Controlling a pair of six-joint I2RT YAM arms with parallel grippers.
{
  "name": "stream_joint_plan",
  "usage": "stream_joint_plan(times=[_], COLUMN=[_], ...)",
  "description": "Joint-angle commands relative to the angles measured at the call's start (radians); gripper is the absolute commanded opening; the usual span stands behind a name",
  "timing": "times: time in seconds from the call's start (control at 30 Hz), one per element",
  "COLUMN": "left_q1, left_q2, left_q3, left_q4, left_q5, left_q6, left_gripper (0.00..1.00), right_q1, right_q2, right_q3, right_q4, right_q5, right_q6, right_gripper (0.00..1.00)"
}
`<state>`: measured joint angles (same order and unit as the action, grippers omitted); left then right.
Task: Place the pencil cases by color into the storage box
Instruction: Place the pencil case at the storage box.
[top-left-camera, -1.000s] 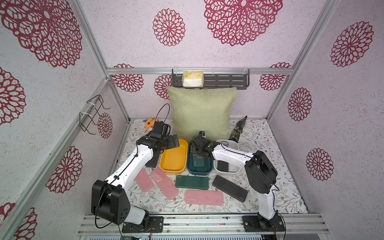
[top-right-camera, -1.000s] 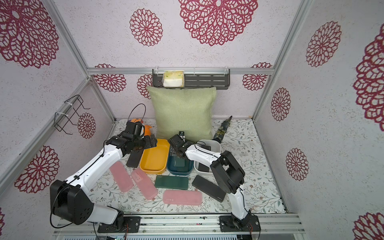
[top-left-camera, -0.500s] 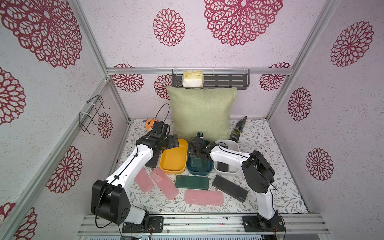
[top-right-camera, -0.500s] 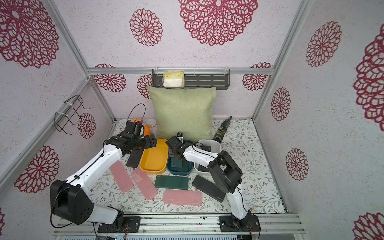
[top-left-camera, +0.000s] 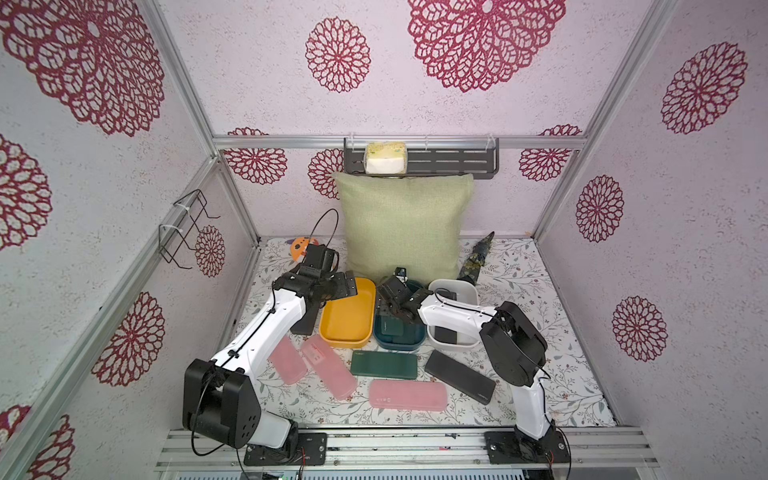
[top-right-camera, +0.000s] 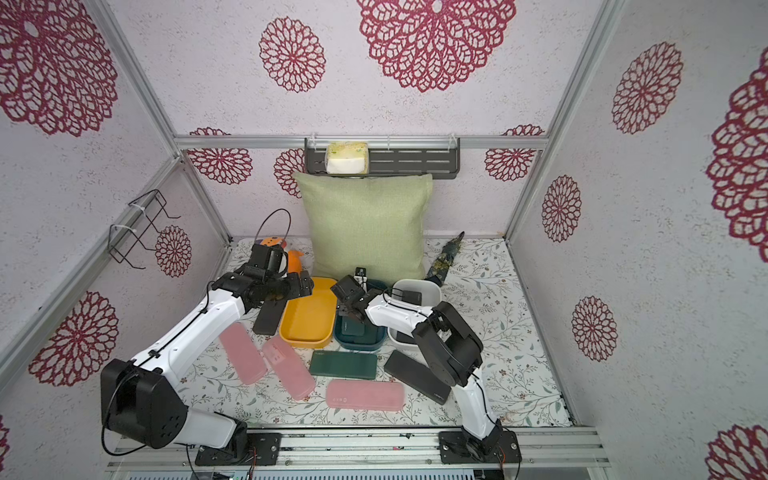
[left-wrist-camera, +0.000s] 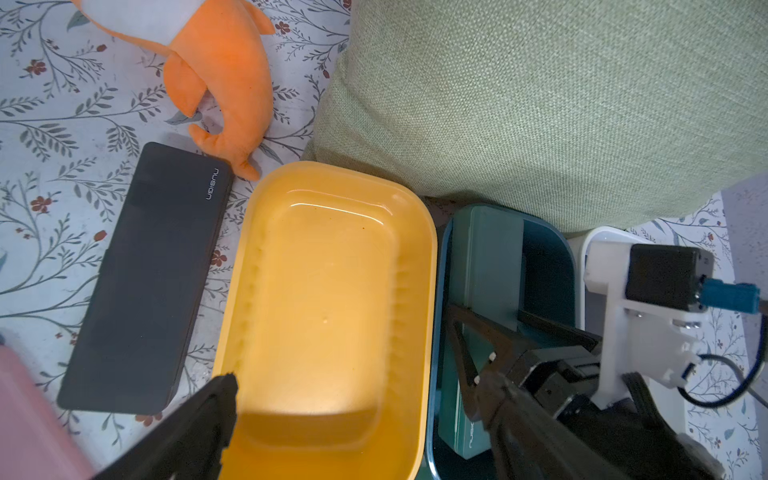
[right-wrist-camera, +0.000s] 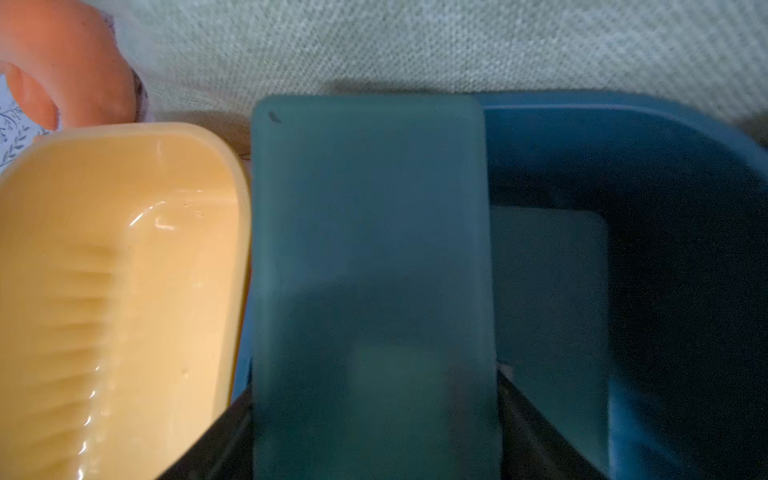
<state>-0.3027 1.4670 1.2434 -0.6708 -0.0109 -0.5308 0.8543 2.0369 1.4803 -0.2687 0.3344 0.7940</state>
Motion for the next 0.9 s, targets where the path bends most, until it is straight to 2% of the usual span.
stream_joint_plan(times=[0.0,0.47,0.87], left_q1=[0.01,0.015,0.017], left_q2=[0.012,0.012,0.025], left_q3=[-0.013,-0.038,-0.025], left_q4=[0.01,0.027,0.032], left_q5=[0.008,0.012,0.026], left_q6=[0.011,0.012,0.005], left_gripper=[0.97,0.97,0.97], right_q1=[0.003,0.005,0.019], right_q2=[0.039,0.077,0.058], right_q3=[-0.02,0.0,0.079], right_q4=[-0.027,-0.069,-0.22], right_q5=[0.027,0.103,0.105], right_q6=[0.024,0.067,0.059], right_gripper=[0.57,0.58,0.57])
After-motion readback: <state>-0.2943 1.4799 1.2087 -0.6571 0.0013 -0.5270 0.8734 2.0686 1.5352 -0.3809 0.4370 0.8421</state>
